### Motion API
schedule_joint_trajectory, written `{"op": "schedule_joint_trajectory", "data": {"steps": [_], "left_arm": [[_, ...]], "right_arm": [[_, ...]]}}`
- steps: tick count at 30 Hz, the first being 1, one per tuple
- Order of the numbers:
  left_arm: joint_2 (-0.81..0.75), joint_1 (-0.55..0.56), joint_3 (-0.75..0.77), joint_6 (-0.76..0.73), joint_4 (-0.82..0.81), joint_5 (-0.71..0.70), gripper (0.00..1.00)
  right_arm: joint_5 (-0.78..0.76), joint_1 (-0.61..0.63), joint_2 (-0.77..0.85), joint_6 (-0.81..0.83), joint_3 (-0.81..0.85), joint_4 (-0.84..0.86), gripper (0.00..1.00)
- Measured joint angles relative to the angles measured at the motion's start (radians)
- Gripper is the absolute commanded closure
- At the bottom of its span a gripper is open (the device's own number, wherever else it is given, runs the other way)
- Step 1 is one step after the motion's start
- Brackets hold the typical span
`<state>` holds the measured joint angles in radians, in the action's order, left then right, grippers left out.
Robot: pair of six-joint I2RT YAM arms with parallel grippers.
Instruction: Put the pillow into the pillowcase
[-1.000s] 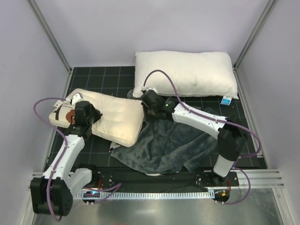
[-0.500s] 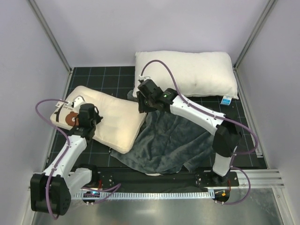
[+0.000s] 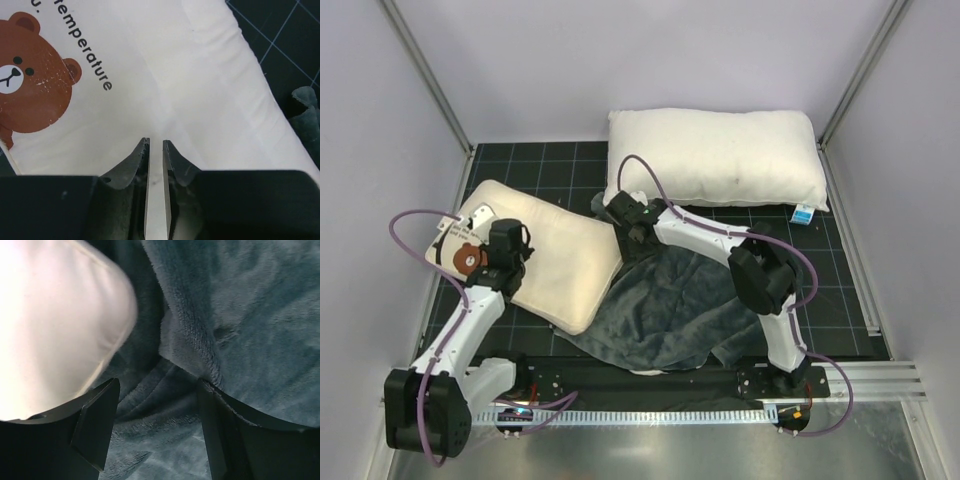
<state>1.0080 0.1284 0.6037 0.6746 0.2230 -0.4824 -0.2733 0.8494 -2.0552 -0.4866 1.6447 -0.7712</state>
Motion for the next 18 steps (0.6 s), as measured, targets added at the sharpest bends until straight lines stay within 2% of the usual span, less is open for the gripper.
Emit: {"op": "schedule_joint_trajectory", "data": {"steps": [4,5,8,9,10,12,15,18], "left_arm": [[-0.012,0.002,0.018,-0.002,-0.005,0.024,0.58],[-0.012,0.003,0.023,-0.002,-0.004,0.032,0.50],[-0.011,0.018,0.037,-0.003,0.002,0.053,0.41],[-0.011,0.025,0.042,-0.004,0.006,0.060,0.40],[-0.011,0.034,0.047,-0.005,0.009,0.067,0.38],[-0.011,0.058,0.057,-0.007,0.020,0.080,0.37],[-0.011,0.114,0.070,-0.011,0.032,0.085,0.31],[0.002,0.240,0.081,-0.014,0.039,0.085,0.27]], "right_arm": [[-0.042,-0.002,-0.001,0.000,0.000,-0.012,0.35],[-0.053,-0.002,-0.003,0.000,0.000,-0.016,0.35],[-0.085,-0.002,-0.021,0.000,0.000,-0.022,0.46],[-0.098,-0.002,-0.029,0.001,0.001,-0.023,0.52],[-0.110,-0.002,-0.040,0.003,0.001,-0.024,0.75],[-0.130,-0.002,-0.060,0.004,0.001,-0.028,0.93],[-0.138,-0.004,-0.072,-0.006,0.000,-0.033,0.96],[-0.124,-0.006,-0.032,-0.008,-0.026,-0.007,0.96]]}}
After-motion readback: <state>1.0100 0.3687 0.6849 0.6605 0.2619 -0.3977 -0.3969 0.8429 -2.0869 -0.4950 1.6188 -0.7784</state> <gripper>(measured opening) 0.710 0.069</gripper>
